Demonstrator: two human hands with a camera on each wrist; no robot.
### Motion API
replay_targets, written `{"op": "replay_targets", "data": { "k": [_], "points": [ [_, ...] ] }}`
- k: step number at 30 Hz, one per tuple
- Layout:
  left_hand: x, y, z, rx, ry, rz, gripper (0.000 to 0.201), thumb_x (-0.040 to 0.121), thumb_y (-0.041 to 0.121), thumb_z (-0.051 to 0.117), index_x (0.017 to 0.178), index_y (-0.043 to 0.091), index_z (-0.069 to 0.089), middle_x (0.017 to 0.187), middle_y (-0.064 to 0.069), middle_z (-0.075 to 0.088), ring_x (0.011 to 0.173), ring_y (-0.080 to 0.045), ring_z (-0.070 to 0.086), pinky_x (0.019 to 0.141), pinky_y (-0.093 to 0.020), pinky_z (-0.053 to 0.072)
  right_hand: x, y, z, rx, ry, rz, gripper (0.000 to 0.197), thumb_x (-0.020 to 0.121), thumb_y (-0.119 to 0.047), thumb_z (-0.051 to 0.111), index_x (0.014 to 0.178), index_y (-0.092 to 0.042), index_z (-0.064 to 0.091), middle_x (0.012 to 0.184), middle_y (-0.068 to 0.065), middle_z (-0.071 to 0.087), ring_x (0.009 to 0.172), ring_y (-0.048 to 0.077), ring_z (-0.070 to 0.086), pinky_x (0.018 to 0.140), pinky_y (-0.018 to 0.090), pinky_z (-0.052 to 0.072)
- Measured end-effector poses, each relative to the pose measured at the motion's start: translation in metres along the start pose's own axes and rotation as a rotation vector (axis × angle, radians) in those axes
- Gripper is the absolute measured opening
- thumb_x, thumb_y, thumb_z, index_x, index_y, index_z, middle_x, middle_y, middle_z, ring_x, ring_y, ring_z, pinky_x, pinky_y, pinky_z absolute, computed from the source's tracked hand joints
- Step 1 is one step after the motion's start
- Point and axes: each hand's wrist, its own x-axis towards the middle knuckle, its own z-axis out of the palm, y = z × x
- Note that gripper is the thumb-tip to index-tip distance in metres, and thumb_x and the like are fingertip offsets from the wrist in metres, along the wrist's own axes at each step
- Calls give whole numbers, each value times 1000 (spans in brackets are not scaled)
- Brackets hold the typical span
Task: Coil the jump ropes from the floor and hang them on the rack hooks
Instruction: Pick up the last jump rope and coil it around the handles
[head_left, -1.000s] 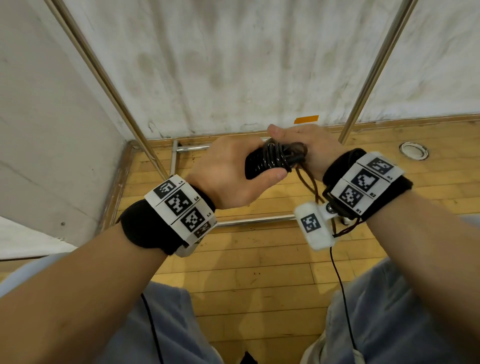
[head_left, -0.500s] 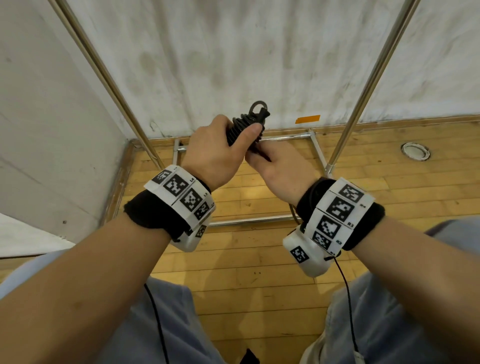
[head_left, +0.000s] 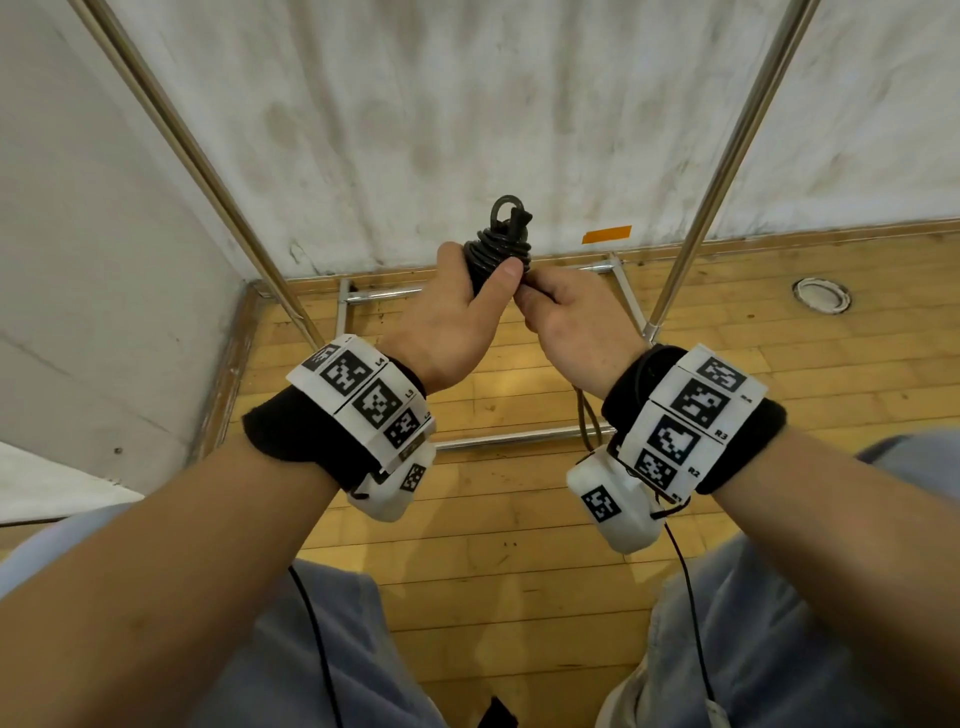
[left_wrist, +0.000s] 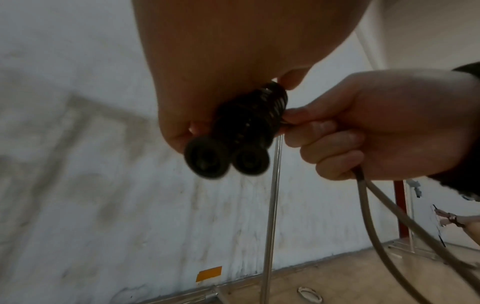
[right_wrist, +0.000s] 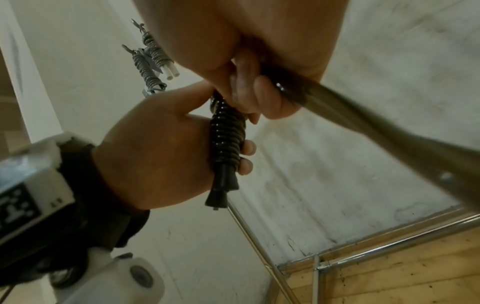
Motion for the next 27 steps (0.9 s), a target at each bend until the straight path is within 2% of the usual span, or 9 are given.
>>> {"op": "replay_targets", "data": {
  "k": [5, 8, 11, 15, 17, 20, 22, 25, 27],
  "points": [
    [1, -2, -9, -177, -108, 56, 27, 98, 37, 44, 117, 21, 32, 80, 1, 57, 62, -7, 58, 52, -23, 51, -1, 3, -2, 36, 9, -14, 36, 96, -14, 44, 64, -30, 49, 55, -13, 42, 45, -2, 39, 48, 14, 28],
    [3, -6, -11, -206, -102, 46, 26, 95, 35, 52, 112, 16, 46, 81, -2, 63, 71, -18, 63, 61, -32, 55, -2, 6, 0, 25, -16, 4, 37, 95, -13, 46, 61, -26, 51, 54, -8, 41, 47, 6, 36, 52, 26, 30],
    [3, -8, -10, -282, -137, 3, 27, 90, 36, 61, 104, 18, 46, 91, -9, 66, 80, -26, 70, 63, -39, 57, -4, 10, 1, 53, -31, 25, 38, 95, -11, 47, 59, -24, 51, 48, -10, 40, 47, 12, 35, 53, 30, 28],
    [4, -8, -10, -401, -168, -48, 33, 84, 34, 70, 104, 19, 48, 81, -1, 61, 63, -15, 68, 52, -26, 54, -5, 11, 0, 100, -8, 19, 41, 94, -13, 50, 59, -32, 53, 40, -17, 44, 41, 2, 37, 51, 28, 29],
    [5, -6, -10, -339, -156, -18, 23, 85, 32, 69, 100, 20, 56, 68, 8, 61, 55, -10, 62, 49, -20, 49, -5, 12, -1, 70, 18, 21, 35, 93, -17, 53, 62, -31, 58, 41, -16, 43, 42, 3, 37, 52, 29, 31],
    [7, -4, -13, -264, -77, 55, 10, 86, 30, 68, 87, 23, 61, 58, 11, 56, 51, -5, 54, 48, -20, 46, -3, 14, 1, 0, 55, 41, 24, 93, -25, 54, 78, -15, 69, 50, -6, 47, 50, 17, 43, 55, 36, 41],
    [7, -3, -13, -270, -32, 62, 16, 86, 32, 68, 92, 19, 60, 62, 7, 56, 52, -8, 55, 51, -25, 49, -3, 15, 3, -91, 48, 18, 27, 95, -25, 49, 82, -7, 64, 58, 0, 52, 57, 23, 51, 63, 40, 48],
    [6, -2, -12, -334, -28, 16, 23, 87, 31, 67, 102, 18, 55, 82, 0, 64, 68, -20, 67, 60, -35, 57, -3, 16, 7, -167, 5, -8, 22, 98, -22, 42, 86, -15, 59, 61, -8, 50, 58, 13, 49, 58, 30, 41],
    [5, -1, -13, -320, -6, 20, 27, 88, 32, 66, 105, 14, 55, 82, -1, 69, 59, -18, 68, 51, -30, 54, -2, 18, 8, -187, -10, 21, 22, 99, -20, 40, 93, -11, 59, 64, -8, 46, 57, 9, 44, 54, 27, 36]
  ]
}}
